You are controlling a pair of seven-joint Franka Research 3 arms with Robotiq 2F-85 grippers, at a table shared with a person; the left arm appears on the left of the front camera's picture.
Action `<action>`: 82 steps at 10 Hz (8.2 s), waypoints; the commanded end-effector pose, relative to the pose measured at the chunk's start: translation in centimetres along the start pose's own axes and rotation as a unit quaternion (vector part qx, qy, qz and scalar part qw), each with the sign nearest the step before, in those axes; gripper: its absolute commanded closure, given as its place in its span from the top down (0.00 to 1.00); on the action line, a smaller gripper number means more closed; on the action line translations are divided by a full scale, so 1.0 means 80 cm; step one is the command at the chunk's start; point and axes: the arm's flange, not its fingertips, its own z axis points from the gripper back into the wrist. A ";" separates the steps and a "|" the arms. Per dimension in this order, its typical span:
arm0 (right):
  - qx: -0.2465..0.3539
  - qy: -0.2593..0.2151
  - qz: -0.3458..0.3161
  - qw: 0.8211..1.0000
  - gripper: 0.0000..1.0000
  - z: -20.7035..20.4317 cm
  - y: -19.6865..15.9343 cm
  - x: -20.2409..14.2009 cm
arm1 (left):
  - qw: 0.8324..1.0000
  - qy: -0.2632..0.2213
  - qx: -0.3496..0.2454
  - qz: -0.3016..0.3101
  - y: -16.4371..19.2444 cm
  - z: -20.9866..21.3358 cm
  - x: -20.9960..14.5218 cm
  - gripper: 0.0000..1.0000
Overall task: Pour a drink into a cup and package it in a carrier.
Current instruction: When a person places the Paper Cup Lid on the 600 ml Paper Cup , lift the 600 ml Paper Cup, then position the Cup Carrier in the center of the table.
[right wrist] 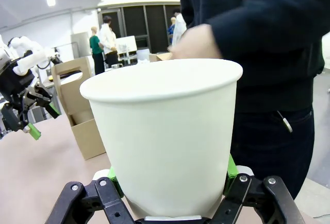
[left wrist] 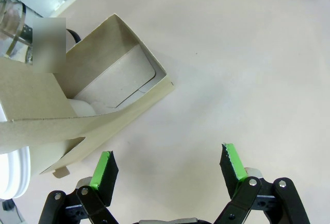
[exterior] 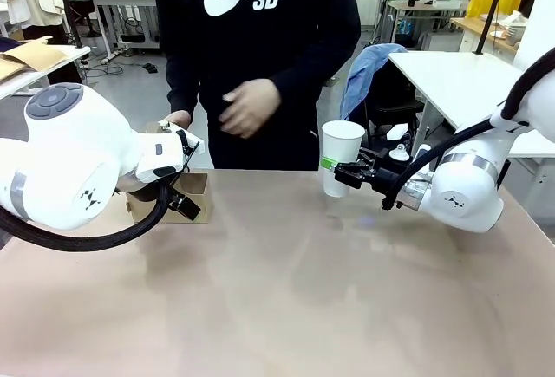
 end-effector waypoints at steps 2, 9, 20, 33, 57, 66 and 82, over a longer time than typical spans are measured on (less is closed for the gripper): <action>-0.006 -0.004 0.006 1.000 0.80 -0.001 0.005 0.005 | 1.000 0.000 -0.001 0.000 0.000 0.000 0.000 1.00; -0.006 -0.004 0.006 1.000 0.80 -0.001 0.005 0.005 | 1.000 0.000 -0.001 0.000 0.000 0.000 0.000 1.00; -0.006 -0.004 0.006 1.000 0.80 -0.001 0.005 0.005 | 1.000 0.000 -0.001 0.000 0.000 0.000 0.000 1.00; -0.006 -0.004 0.006 1.000 0.80 -0.001 0.005 0.005 | 1.000 0.000 -0.001 0.000 0.000 0.000 0.000 1.00; 0.000 0.002 -0.001 1.000 0.80 0.002 0.002 -0.002 | 1.000 0.000 -0.001 0.000 0.000 0.000 0.000 1.00; 0.034 0.018 0.014 0.999 0.80 -0.020 0.102 0.182 | 1.000 0.000 -0.001 0.000 0.000 0.000 0.000 1.00; 0.085 0.018 0.019 0.996 0.80 0.061 0.180 0.293 | 1.000 0.000 -0.001 0.000 0.000 0.000 0.000 1.00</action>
